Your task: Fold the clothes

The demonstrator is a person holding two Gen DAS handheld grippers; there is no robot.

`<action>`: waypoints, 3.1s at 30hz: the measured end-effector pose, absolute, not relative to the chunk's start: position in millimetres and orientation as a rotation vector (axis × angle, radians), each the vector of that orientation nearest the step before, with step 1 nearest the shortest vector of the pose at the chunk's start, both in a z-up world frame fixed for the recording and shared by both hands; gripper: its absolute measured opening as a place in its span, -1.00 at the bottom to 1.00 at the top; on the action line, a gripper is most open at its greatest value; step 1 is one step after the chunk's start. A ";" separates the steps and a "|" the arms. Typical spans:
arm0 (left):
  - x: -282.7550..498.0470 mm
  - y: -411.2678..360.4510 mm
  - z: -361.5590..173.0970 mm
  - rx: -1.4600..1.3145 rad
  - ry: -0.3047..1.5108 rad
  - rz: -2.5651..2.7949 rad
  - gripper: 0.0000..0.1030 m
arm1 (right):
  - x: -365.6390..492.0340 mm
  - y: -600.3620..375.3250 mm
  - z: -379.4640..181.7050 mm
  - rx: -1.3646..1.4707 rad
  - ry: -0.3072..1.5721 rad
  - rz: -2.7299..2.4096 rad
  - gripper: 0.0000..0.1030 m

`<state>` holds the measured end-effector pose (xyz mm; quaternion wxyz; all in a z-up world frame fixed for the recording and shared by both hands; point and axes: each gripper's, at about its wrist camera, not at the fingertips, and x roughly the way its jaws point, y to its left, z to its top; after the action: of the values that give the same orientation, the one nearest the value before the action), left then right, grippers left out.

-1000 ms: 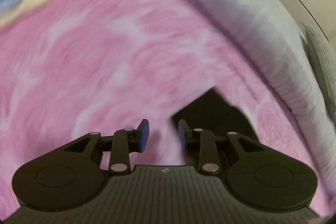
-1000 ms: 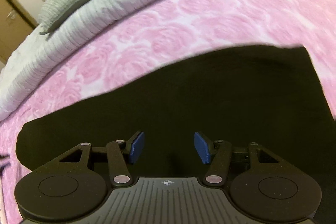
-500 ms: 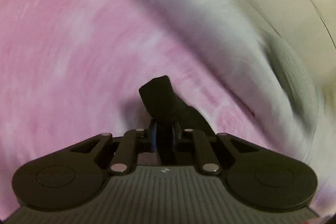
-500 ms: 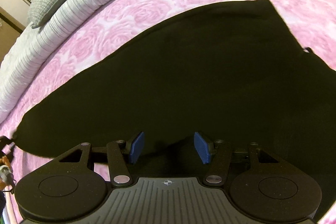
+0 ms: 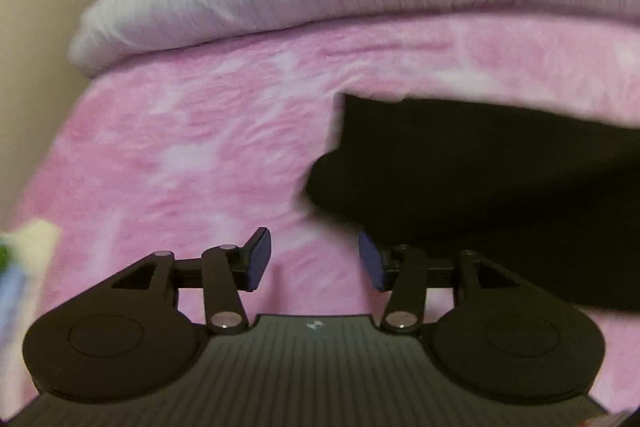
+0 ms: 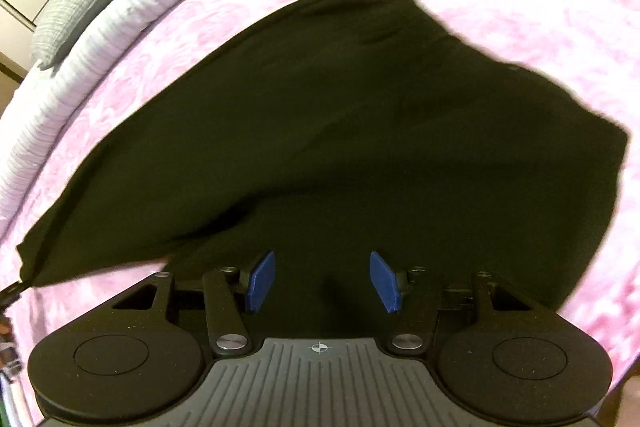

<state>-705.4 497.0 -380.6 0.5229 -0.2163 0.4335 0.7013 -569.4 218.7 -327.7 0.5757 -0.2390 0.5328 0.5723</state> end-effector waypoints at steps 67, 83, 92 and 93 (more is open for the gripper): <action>-256.8 289.5 -361.2 -1.294 0.679 0.842 -0.30 | -426.5 213.4 -342.4 -0.127 1.675 1.482 -0.76; -209.7 277.8 -357.7 -1.165 0.770 0.663 -0.29 | -395.8 139.5 -329.3 -0.596 1.396 1.432 0.26; -153.6 244.9 -367.2 -1.164 0.768 0.578 -0.29 | -333.3 160.1 -323.9 -0.399 1.257 1.278 0.25; -148.0 244.8 -372.3 -1.189 0.773 0.597 -0.29 | -331.2 161.8 -325.8 -0.391 1.259 1.283 0.25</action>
<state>-148.0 244.8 -372.3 0.7184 -0.5376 0.3493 0.2698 -331.2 161.8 -325.8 0.6058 -0.1690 0.5445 0.5549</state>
